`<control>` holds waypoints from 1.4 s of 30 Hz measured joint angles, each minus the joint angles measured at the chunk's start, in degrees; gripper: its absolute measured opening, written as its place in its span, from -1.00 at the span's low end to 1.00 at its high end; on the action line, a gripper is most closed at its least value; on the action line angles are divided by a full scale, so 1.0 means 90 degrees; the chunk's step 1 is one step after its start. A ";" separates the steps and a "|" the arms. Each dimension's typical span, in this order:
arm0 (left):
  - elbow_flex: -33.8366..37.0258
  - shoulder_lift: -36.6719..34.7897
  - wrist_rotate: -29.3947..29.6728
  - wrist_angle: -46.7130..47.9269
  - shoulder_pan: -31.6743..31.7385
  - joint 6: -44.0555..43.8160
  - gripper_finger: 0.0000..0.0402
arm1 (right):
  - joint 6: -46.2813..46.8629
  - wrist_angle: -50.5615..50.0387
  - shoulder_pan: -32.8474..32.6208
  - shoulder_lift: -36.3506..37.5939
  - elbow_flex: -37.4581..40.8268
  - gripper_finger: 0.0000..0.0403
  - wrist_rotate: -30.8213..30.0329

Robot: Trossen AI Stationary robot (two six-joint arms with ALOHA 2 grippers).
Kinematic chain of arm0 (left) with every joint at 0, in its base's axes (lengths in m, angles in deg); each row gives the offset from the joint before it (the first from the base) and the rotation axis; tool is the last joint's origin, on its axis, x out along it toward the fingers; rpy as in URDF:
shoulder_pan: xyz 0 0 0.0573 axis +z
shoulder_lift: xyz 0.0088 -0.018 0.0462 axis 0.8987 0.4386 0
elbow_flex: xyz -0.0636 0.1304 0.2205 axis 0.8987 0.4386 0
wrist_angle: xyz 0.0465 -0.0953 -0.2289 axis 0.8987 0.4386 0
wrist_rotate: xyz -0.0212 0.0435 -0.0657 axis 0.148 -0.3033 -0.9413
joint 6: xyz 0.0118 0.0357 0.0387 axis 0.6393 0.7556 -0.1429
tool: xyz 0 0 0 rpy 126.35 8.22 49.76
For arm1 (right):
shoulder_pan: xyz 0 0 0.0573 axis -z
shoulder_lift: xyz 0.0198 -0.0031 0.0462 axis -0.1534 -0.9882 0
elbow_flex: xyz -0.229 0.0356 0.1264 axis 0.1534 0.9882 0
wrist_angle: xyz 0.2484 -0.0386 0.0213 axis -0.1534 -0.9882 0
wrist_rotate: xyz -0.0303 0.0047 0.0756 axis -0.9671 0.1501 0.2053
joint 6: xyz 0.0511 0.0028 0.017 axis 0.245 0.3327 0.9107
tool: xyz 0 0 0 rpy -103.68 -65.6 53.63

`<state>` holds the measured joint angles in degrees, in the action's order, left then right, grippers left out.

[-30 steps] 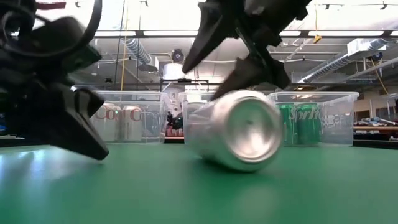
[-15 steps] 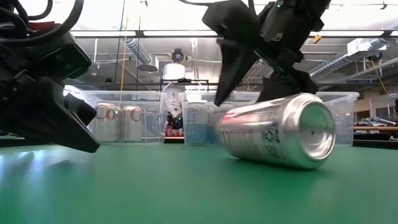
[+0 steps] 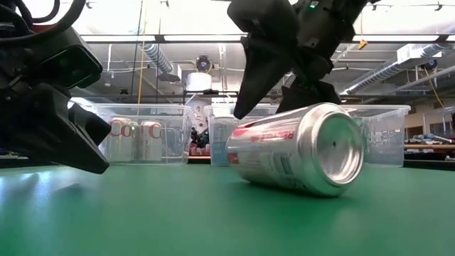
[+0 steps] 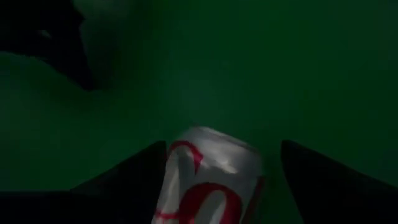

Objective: Sort soda cans
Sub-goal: Put the red silver soda can into the left transparent bin

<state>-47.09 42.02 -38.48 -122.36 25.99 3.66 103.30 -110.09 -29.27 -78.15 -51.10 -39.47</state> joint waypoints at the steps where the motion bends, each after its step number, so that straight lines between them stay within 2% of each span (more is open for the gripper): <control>1: 0.0000 0.0000 -0.0011 0.0000 0.0000 0.0002 -1.00 | -0.0003 0.0018 0.0034 -0.0002 -0.0045 0.50 0.0181; 9: 0.0000 0.0000 -0.0011 -0.0077 0.0000 0.0002 -1.00 | -0.0460 -0.0154 0.0065 -0.0001 -0.0789 0.53 0.0294; 19: 0.0000 0.0000 -0.0057 -0.0170 0.0000 0.0021 -1.00 | 0.0522 -0.0481 -0.0209 0.0001 -0.0999 0.45 0.0098; 23: 0.0000 0.0000 -0.0099 -0.0255 0.0000 0.0020 -1.00 | 0.0667 -0.0481 -0.0365 0.0000 -0.0999 0.39 -0.0197; 26: -0.0044 0.0000 -0.0191 -0.0516 0.0000 0.0037 -1.00 | 0.0691 -0.0403 -0.0407 -0.0230 -0.1011 0.34 -0.0208; 30: -0.0291 0.0011 -0.0148 -0.0480 0.0024 0.0242 -1.00 | 0.0727 -0.0254 -0.0347 -0.0733 -0.1005 0.30 0.0245; 35: -0.0499 0.0257 0.0018 -0.0477 0.0159 0.0189 -1.00 | 0.0790 -0.0223 -0.0281 -0.1017 -0.1164 0.30 0.0284; 42: -0.0911 0.0875 -0.0103 -0.0493 0.0232 0.0172 -1.00 | 0.0199 -0.0034 -0.0255 -0.1017 -0.1173 0.33 0.0358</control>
<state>-55.29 49.89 -39.41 -126.80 28.07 5.20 105.08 -110.40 -31.57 -87.30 -61.66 -36.24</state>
